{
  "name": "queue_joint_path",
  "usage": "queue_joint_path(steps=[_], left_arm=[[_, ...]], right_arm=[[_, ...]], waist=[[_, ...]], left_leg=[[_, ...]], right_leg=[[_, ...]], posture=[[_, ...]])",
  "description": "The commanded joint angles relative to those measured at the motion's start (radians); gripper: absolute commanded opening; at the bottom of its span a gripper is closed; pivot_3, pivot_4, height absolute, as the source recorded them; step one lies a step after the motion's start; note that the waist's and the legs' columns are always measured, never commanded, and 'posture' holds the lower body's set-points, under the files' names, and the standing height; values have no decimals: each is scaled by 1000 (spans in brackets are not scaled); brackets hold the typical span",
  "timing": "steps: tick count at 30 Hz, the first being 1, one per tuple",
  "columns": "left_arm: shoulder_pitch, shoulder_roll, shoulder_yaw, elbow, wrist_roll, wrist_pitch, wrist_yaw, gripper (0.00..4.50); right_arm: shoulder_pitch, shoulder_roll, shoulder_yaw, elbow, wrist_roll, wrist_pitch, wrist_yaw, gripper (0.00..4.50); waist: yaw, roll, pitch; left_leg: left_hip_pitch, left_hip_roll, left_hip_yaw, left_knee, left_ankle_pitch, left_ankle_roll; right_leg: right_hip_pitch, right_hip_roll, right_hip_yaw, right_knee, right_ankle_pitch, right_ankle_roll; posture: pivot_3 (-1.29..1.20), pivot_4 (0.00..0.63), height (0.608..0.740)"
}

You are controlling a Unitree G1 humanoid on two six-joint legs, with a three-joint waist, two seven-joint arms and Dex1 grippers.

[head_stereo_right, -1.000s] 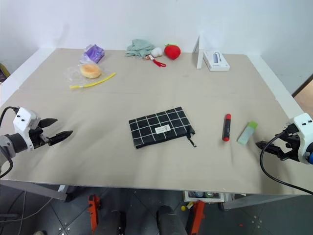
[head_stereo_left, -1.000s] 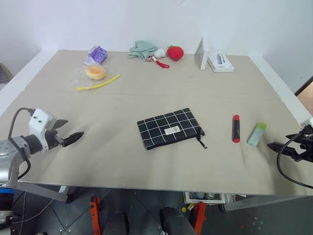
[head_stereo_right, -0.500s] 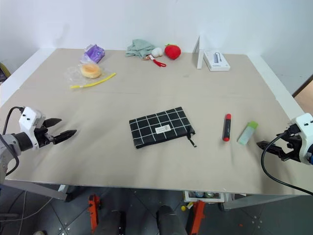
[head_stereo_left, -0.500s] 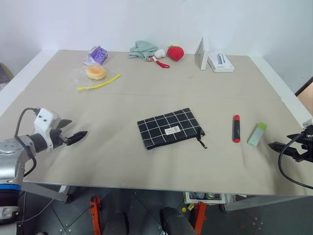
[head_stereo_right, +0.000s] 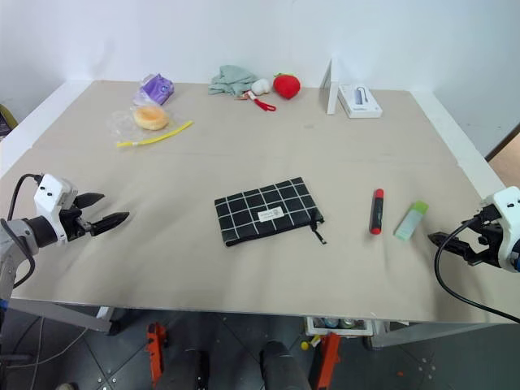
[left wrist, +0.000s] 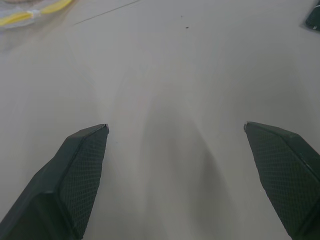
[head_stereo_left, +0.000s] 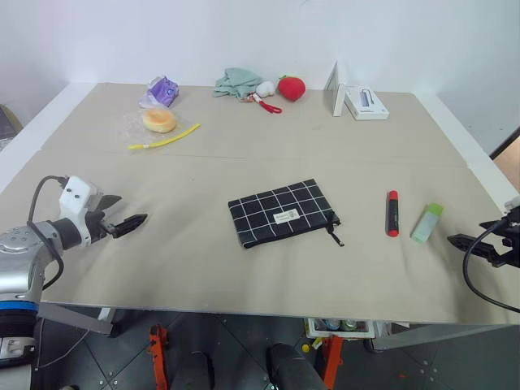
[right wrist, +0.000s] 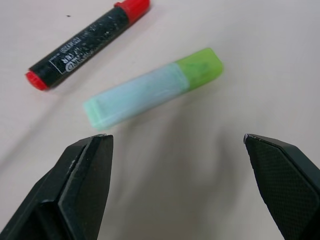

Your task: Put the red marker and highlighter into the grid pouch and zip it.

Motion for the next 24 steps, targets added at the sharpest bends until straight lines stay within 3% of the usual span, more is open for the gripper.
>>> queue_joint_path(steps=[1,6,10,12,15,20,24], left_arm=[[-20,0,8,-8,2,-11,0,4478],[-34,-12,9,-7,-5,-2,8,4478],[-87,-98,17,-50,-55,25,46,4478],[-124,-165,51,-60,-102,45,95,4500],[-141,-244,45,-91,-117,20,137,4500],[-144,-311,-69,-88,3,-189,108,4500],[-224,-338,-149,-5,51,-299,41,4500]], right_arm=[[-15,-16,-37,-3,6,-15,-1,4500],[-27,-4,-47,6,9,-47,-14,4500],[-88,112,-132,-171,175,-26,-2,4500],[-90,175,-138,-274,228,19,-38,3862],[-86,298,-88,-460,290,93,-139,2505],[-134,521,115,-615,203,164,-391,79],[-168,672,252,-584,111,172,-533,23]], waist=[[0,0,0],[0,0,0],[-1,0,0],[1,0,0],[1,0,0],[1,0,-1],[7,0,-1]], left_leg=[[0,0,0,0,0,0],[0,0,0,0,0,0],[0,0,0,1,0,0],[0,0,-1,2,1,0],[0,0,-4,3,1,0],[0,0,-4,2,1,0],[-1,-1,-4,2,2,-1]], right_leg=[[0,0,0,0,0,0],[0,0,0,0,0,0],[1,0,0,0,1,1],[1,0,0,0,3,2],[3,1,-1,0,3,2],[3,1,-1,0,3,2],[2,0,-1,0,3,1]], posture=[[0,150,732],[0,150,732],[0,150,732],[0,150,732],[0,150,732],[0,150,732],[0,150,732]])
